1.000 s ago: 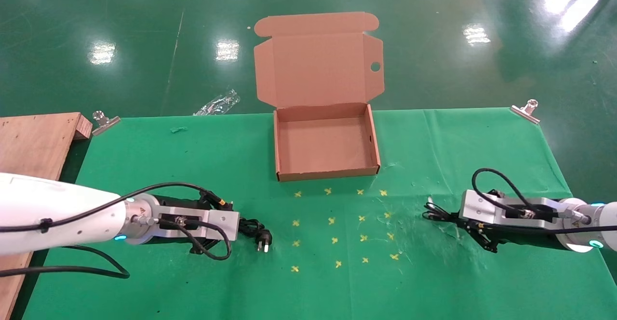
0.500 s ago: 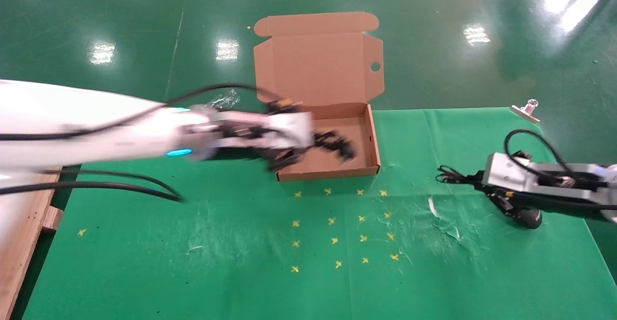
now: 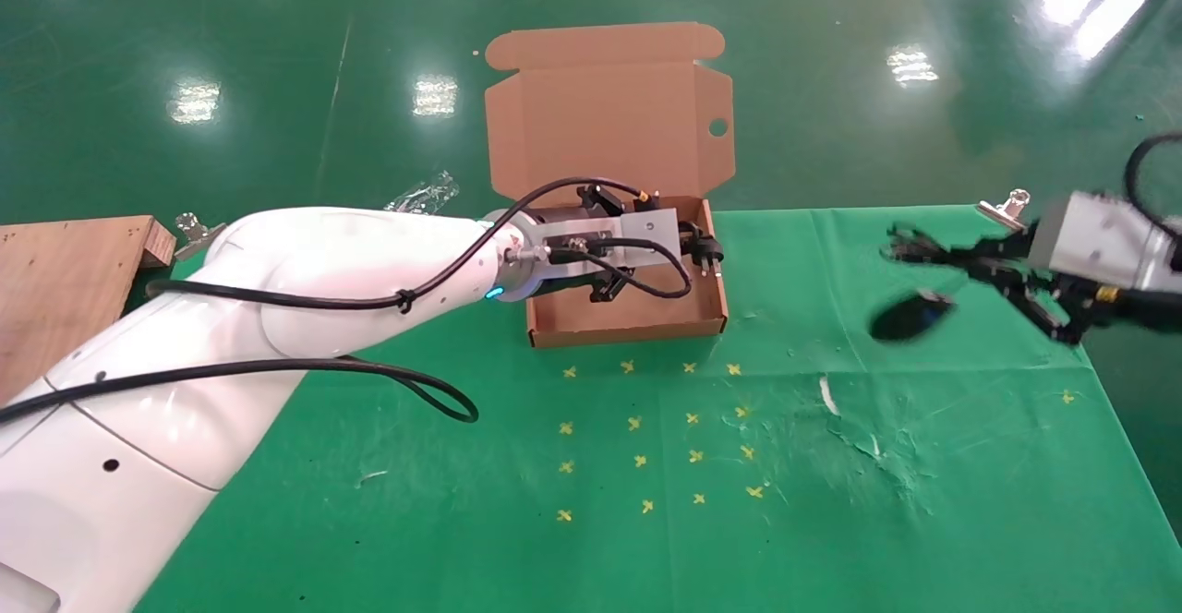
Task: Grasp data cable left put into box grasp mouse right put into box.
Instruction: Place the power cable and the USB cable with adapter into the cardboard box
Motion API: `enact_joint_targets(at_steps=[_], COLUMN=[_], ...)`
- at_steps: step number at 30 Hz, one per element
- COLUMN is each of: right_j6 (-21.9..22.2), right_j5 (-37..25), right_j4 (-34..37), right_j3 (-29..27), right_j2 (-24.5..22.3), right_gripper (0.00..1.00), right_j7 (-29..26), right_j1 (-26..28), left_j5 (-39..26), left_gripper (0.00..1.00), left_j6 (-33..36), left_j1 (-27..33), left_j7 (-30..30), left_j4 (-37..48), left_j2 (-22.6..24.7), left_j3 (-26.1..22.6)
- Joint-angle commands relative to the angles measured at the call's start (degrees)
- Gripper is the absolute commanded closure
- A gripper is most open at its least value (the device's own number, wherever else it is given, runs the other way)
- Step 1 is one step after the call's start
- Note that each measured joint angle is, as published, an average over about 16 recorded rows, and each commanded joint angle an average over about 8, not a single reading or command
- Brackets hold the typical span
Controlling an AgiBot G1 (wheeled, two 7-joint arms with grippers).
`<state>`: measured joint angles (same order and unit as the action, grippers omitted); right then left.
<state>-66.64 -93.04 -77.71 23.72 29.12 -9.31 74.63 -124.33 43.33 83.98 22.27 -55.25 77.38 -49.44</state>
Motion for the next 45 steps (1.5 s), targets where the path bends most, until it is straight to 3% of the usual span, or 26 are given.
enact_joint_targets(at_steps=[1, 6, 16, 23, 30, 31, 39, 45], right_j6=[-0.18, -0.40, -1.16, -1.95, -0.32, 0.47, 5.05, 5.06], right_j5=[1.95, 6.08, 8.56, 7.67, 4.09, 3.88, 4.24, 4.47], right_j4=[-0.03, 0.31, 1.54, 6.60, 21.30, 23.62, 35.20, 35.03], right_j3=[-0.94, -1.95, 0.57, 4.59, 8.09, 8.13, 7.29, 7.11], right_j2=[-0.49, 1.64, 11.99, 22.20, 31.29, 32.09, 35.50, 35.27], right_gripper=[1.00, 1.00, 1.00, 1.00, 1.00, 0.97, 0.01, 0.00], right_j7=[0.86, 3.08, 6.37, 8.68, 15.99, 17.42, 24.53, 24.20], right_j1=[0.58, 1.56, 4.16, 6.60, 9.70, 9.76, 9.12, 8.96], left_j5=[0.56, 2.25, 4.60, 2.55, 1.11, 0.98, 0.46, 0.43], left_gripper=[0.00, 0.00, 0.00, 0.00, 0.00, 0.00, 0.00, 0.00], left_j6=[-0.91, -1.18, -0.03, 0.71, 1.06, 1.09, 1.17, 1.19], left_j1=[0.48, 2.13, 2.73, 1.75, 1.45, 1.42, 1.34, 1.32], left_j7=[0.74, 2.49, 8.67, 11.88, 13.58, 13.72, 14.28, 14.26], left_j4=[0.41, 0.59, -8.85, -12.47, -13.68, -13.78, -14.37, -14.36], left_j2=[0.09, -2.88, -18.21, -19.62, -19.74, -19.75, -20.28, -20.16], left_j3=[-1.73, -1.74, 4.10, 4.36, 4.39, 4.39, 4.50, 4.49])
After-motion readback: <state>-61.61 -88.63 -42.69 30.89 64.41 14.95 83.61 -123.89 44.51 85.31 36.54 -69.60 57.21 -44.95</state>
